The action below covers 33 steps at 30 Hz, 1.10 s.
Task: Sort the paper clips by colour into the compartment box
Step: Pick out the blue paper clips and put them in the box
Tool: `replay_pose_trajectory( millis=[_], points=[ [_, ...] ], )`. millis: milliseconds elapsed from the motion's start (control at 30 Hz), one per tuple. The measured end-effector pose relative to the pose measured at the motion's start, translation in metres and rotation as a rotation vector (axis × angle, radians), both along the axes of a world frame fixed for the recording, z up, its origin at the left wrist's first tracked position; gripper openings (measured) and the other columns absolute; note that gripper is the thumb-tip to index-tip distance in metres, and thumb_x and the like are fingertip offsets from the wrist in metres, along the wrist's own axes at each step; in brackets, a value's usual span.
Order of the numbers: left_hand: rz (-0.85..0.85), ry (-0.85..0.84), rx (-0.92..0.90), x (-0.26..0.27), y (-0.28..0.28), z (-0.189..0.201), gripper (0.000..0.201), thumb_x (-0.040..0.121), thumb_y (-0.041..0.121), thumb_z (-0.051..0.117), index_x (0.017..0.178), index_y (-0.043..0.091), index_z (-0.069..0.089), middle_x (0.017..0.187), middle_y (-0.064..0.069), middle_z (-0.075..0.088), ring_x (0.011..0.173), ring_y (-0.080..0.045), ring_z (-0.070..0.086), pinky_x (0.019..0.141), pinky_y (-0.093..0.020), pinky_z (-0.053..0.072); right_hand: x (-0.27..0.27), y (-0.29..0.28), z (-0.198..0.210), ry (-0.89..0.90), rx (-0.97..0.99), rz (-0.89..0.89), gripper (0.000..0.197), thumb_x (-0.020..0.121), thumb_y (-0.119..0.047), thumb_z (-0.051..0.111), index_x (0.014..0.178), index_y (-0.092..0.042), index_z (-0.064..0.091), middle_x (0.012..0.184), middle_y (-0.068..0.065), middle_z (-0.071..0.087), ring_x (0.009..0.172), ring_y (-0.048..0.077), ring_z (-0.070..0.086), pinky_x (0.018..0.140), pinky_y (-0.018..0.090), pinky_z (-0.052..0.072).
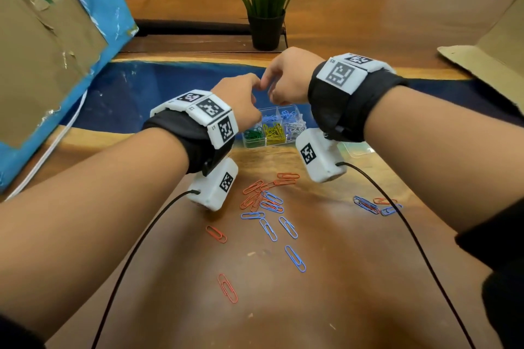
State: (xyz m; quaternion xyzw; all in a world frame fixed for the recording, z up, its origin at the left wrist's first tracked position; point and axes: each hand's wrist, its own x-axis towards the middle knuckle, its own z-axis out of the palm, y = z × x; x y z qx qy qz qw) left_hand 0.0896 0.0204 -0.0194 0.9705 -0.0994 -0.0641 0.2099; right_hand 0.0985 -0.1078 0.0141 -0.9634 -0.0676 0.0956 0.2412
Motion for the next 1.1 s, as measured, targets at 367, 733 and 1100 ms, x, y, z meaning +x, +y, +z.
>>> replay_pose_trajectory(
  millis=[367,733,1100],
  points=[
    [-0.073,0.179,0.163,-0.012,0.022,-0.010,0.099,0.064,0.054,0.077,0.144,0.022,0.028,0.138,-0.001,0.052,0.126,-0.023,0.050,0.100,-0.035,0.039,-0.023,0.003,0.001,0.037,-0.137,-0.002,0.006,0.084,-0.019,0.069,0.089,-0.016,0.070,0.069,-0.001,0.068,0.065,0.015,0.067,0.063,0.026,0.055],
    [-0.071,0.128,0.127,-0.010,0.031,-0.017,0.089,0.067,0.038,0.082,0.140,0.020,0.034,0.133,0.000,0.056,0.120,-0.022,0.056,0.095,-0.033,0.042,-0.029,0.007,-0.006,0.117,-0.397,0.003,0.030,0.077,-0.014,0.074,0.106,-0.008,0.070,0.087,0.003,0.073,0.077,0.019,0.070,0.079,0.034,0.058],
    [-0.058,0.159,-0.033,-0.016,0.039,-0.021,0.077,0.061,0.035,0.086,0.110,0.021,0.027,0.131,-0.002,0.057,0.116,-0.024,0.058,0.100,-0.045,0.045,-0.012,0.011,-0.010,-0.081,-0.306,-0.002,0.023,0.083,-0.015,0.071,0.106,-0.015,0.070,0.105,0.004,0.065,0.084,0.021,0.058,0.069,0.025,0.044]
  ],
)
